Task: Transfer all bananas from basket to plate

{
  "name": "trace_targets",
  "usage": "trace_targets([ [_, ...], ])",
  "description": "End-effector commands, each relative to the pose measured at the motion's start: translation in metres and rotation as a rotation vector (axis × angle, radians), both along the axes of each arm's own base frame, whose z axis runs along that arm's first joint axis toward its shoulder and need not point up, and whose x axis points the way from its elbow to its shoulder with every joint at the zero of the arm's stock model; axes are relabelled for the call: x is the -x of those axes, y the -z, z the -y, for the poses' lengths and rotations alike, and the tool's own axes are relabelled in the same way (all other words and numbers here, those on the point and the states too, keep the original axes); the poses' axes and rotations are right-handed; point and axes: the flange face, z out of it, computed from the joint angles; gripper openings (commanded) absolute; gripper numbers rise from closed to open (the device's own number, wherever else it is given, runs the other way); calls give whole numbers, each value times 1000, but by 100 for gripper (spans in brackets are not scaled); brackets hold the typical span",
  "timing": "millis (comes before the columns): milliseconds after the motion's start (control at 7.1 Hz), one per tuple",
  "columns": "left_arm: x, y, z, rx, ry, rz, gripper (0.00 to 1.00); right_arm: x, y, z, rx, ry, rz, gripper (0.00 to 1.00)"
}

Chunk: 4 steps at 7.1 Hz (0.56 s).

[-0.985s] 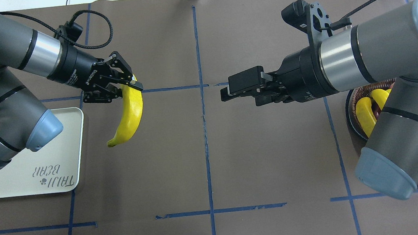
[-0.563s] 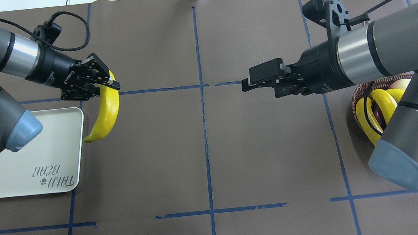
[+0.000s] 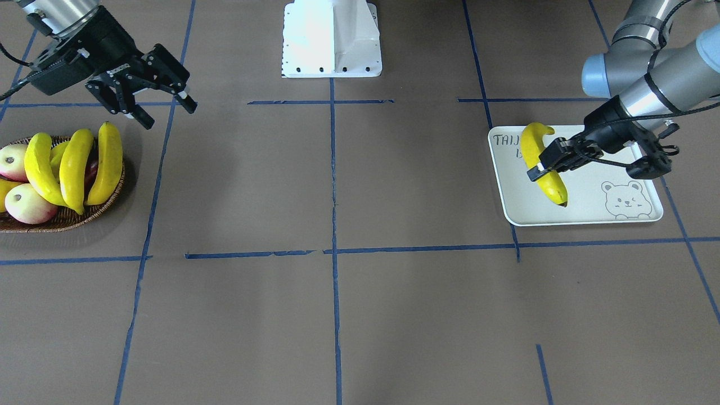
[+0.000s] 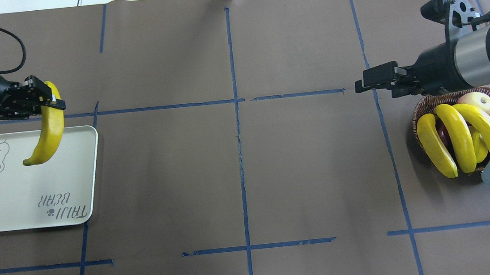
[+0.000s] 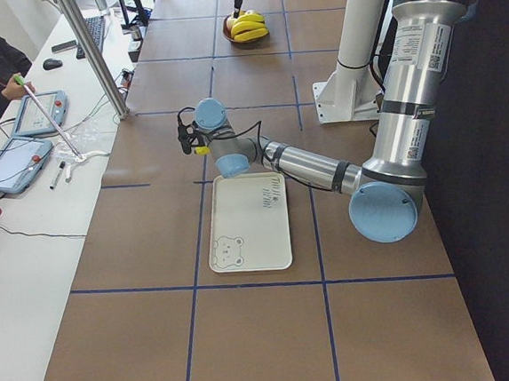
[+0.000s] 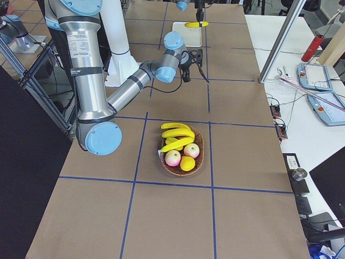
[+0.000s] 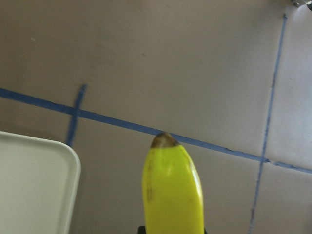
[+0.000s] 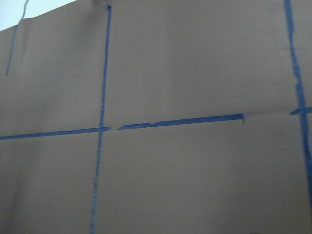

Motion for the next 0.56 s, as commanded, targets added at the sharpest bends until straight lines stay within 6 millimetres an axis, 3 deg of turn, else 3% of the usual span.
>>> trace_targets([
  [0, 15, -62, -6, 23, 9, 183, 0, -27, -64, 8, -39, 30, -132, 100],
  [141, 16, -77, -8, 81, 14, 229, 0, -36, -77, 8, -26, 23, -151, 100],
  [422, 33, -132, -38, 159, 28, 309, 0, -41, -94, 12, 6, 16, -167, 100],
])
